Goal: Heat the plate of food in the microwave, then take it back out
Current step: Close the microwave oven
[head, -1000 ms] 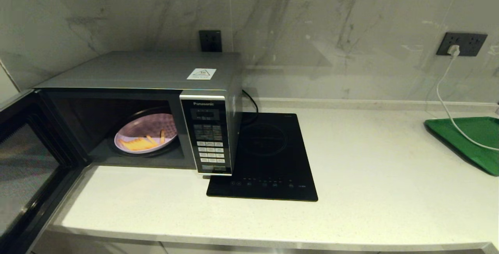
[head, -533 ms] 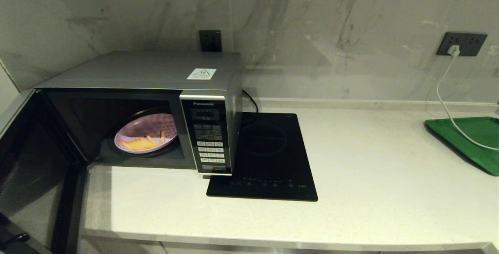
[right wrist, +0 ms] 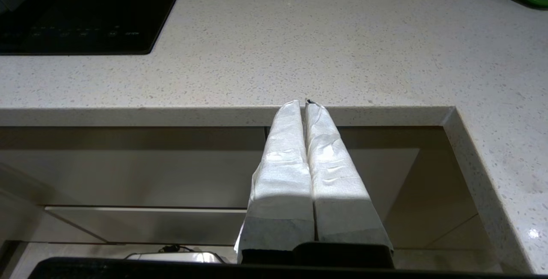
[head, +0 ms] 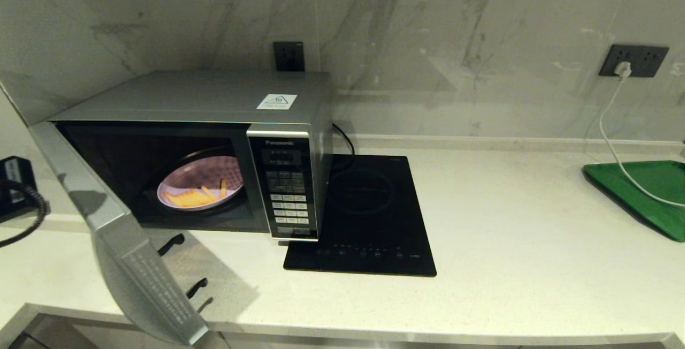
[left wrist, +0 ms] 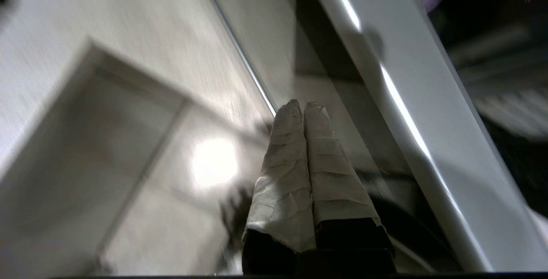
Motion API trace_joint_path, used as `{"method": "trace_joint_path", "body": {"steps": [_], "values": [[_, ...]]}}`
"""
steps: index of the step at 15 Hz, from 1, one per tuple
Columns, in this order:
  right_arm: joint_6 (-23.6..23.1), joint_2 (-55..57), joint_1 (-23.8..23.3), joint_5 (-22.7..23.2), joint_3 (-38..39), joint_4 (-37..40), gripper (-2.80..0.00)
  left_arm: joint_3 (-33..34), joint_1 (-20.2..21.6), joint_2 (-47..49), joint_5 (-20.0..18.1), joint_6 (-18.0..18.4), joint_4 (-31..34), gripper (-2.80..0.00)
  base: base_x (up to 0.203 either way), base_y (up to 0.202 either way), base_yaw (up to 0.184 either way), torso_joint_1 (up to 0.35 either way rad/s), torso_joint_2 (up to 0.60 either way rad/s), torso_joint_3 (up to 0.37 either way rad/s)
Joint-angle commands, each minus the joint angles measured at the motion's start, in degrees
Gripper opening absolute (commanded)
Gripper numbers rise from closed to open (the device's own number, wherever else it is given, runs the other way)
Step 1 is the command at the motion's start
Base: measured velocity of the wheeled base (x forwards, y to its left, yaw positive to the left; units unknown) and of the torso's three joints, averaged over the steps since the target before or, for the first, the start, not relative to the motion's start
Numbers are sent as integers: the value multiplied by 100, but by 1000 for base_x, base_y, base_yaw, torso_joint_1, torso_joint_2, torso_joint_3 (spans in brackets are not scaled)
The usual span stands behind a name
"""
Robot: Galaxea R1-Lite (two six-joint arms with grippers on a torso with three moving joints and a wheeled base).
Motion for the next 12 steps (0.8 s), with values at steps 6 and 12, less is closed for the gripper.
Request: {"method": "trace_joint_path", "body": {"steps": [6,12], "values": [[7,9,1,1,-1,9,-280,1016,-1571,25,1524,377,-3042,-280,0,0,0,0,0,0],[7,0,1,1,-1,9,-280,1088,-2288,-155,1471,302,-2181,-280,0,0,0,0,0,0]]}}
